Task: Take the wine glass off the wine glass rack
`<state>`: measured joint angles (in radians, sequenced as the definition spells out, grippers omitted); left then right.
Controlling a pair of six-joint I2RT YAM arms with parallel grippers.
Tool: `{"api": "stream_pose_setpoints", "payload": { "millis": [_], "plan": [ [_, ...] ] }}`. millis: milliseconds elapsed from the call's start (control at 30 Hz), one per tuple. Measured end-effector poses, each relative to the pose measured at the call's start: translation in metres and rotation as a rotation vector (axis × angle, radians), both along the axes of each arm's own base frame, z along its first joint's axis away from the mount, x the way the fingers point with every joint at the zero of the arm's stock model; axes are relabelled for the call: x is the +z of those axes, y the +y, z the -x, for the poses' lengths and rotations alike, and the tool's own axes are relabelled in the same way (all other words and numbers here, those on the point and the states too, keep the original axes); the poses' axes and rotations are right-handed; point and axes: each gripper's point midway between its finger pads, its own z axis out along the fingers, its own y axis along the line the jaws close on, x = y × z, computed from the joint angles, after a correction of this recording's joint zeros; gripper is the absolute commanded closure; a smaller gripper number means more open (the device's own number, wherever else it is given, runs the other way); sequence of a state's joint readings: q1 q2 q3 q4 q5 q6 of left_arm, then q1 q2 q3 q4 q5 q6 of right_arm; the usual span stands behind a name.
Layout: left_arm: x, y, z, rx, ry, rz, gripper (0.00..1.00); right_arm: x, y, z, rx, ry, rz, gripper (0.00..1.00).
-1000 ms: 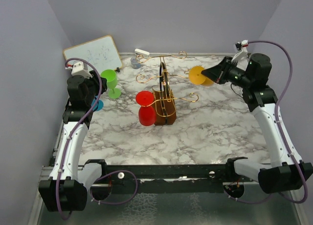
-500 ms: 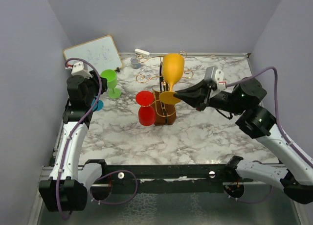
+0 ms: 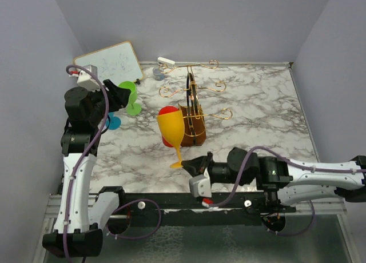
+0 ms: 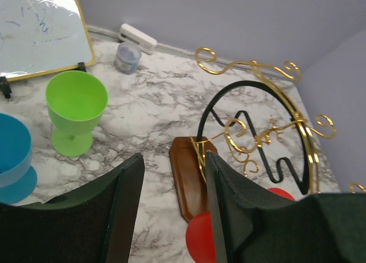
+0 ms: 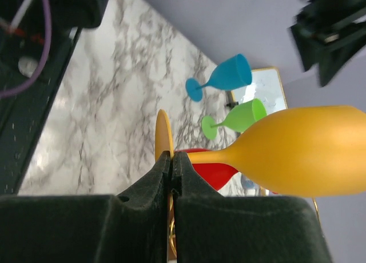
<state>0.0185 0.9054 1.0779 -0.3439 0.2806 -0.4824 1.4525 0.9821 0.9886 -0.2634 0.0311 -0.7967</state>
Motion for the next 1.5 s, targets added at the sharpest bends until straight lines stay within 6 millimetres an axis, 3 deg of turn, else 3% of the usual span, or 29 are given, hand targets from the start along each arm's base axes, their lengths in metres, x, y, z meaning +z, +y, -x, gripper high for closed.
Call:
{"api": "stream_pose_setpoints", "payload": {
  "millis": [100, 233, 333, 500, 767, 1100, 1267, 1500],
  "plan": [
    [0.024, -0.011, 0.023, -0.056, -0.044, 0.026, 0.47, -0.044, -0.003, 0.007, -0.007, -0.137, 0.131, 0.99],
    [0.034, -0.029, 0.051, -0.158, -0.043, 0.074, 0.46, -0.079, -0.011, 0.010, -0.018, -0.283, 0.240, 0.99],
    [0.029, -0.045, 0.069, -0.259, -0.001, 0.110, 0.46, -0.098, -0.016, 0.011, -0.022, -0.389, 0.288, 0.99],
    [0.002, -0.066, 0.092, -0.406, 0.113, 0.168, 0.46, -0.127, -0.023, 0.010, -0.024, -0.549, 0.359, 0.99],
    [-0.033, -0.091, 0.123, -0.591, 0.240, 0.254, 0.46, -0.130, -0.023, 0.001, -0.061, -0.716, 0.366, 0.99],
    [-0.030, -0.114, 0.166, -0.803, 0.200, 0.264, 0.46, -0.137, -0.014, -0.002, -0.068, -0.803, 0.397, 0.99],
    [-0.031, -0.117, 0.175, -0.844, 0.178, 0.231, 0.46, -0.139, -0.008, -0.003, -0.074, -0.846, 0.411, 0.99],
    [-0.048, -0.115, 0.176, -0.824, 0.211, 0.171, 0.47, -0.144, -0.007, -0.005, -0.072, -0.914, 0.423, 0.99]
  ]
}}
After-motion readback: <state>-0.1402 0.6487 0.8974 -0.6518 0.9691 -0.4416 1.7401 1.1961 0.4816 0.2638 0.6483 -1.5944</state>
